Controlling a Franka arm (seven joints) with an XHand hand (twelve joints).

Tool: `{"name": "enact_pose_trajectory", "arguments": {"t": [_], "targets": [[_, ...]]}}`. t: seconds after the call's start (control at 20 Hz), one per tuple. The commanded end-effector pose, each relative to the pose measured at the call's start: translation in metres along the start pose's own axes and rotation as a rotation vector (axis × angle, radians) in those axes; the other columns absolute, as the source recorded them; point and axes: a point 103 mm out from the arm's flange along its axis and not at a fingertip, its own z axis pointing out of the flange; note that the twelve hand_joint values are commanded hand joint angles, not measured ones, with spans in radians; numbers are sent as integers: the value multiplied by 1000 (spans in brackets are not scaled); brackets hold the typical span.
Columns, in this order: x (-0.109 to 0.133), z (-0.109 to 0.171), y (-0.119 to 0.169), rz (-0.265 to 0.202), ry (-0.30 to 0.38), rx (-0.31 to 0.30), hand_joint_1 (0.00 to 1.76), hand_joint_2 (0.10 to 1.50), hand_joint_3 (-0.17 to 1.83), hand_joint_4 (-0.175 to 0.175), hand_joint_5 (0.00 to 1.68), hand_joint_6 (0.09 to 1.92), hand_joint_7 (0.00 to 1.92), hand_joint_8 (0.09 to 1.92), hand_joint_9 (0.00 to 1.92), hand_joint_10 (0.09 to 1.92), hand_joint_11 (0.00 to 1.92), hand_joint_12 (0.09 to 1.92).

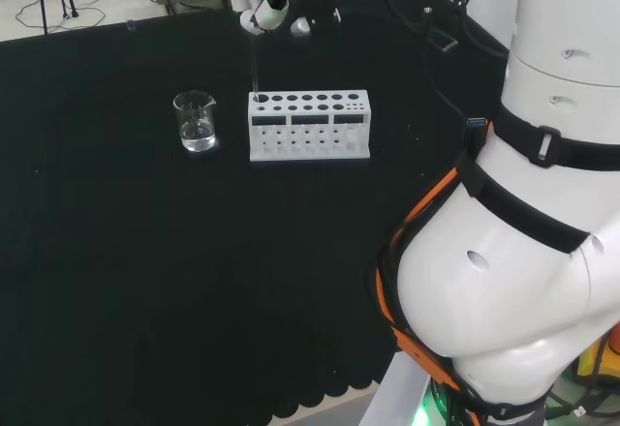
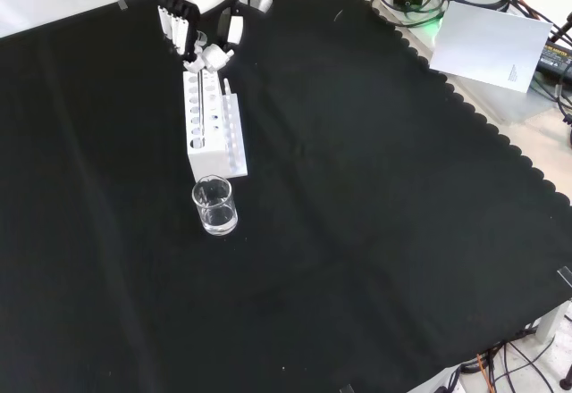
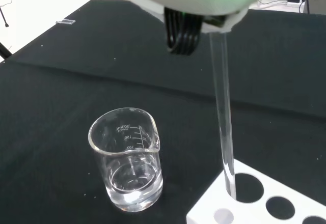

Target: Put the glass rod back on the white test tube rack.

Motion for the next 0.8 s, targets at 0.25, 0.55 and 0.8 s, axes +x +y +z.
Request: {"name": "enact_pose_trajectory", "arguments": {"t": [0.25,0.55,0.8], "targets": [[1,8,10,-5,-7,18,1321,627,767,-175,1126,722,1319,897,1680,834,1486,1049],[-10,21,6,-30,4,25,1320,629,764,-175,1125,722,1318,898,1680,834,1486,1049],[-11,30,5,-21,-4,39,1320,630,763,-175,1125,722,1317,899,1680,834,1487,1049]]}}
